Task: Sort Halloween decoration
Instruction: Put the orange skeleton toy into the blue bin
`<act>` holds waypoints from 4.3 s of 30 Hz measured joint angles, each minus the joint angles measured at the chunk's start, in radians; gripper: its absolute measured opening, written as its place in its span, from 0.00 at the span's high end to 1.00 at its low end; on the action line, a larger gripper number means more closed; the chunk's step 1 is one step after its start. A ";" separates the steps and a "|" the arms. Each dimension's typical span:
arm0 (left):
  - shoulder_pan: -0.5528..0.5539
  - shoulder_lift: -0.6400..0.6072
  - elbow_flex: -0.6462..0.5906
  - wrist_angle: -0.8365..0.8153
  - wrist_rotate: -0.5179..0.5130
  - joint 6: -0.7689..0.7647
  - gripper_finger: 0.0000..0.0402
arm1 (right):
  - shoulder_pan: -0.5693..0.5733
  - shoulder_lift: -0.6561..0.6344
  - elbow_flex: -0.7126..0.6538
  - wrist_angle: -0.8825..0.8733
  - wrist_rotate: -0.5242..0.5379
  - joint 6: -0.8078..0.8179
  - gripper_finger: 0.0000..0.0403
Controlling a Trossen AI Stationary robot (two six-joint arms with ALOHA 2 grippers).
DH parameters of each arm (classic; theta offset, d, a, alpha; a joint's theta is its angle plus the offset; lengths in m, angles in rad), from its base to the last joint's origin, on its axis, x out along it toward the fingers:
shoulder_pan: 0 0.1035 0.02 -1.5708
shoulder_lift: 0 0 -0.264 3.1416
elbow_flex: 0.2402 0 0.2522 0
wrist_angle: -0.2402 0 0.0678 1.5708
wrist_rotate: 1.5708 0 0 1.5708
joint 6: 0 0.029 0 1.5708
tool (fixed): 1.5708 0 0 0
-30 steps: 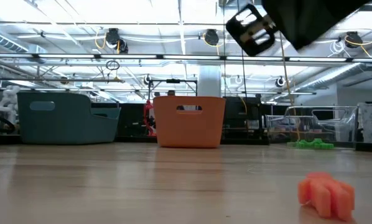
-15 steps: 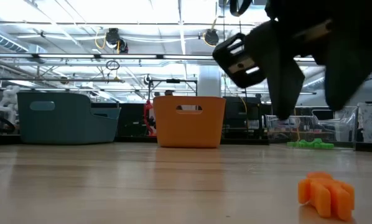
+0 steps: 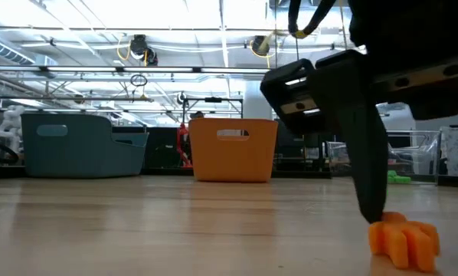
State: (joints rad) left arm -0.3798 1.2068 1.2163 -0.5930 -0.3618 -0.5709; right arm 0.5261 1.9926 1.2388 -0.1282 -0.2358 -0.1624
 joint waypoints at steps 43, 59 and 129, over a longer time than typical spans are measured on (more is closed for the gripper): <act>0.000 0.002 0.000 0.000 0.015 -0.103 0.40 | -0.057 -0.189 -0.003 -0.025 0.098 0.254 1.00; 0.000 -0.008 0.000 0.110 0.116 -0.068 0.40 | -0.137 -0.466 -0.002 0.014 0.257 0.625 1.00; 0.169 -0.027 0.001 0.596 0.066 0.342 0.40 | -0.389 -0.500 0.160 0.339 0.361 0.255 0.99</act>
State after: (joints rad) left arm -0.2106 1.1796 1.2171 0.0030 -0.2961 -0.2287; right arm 0.1375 1.4921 1.3991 0.2111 0.1253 0.0922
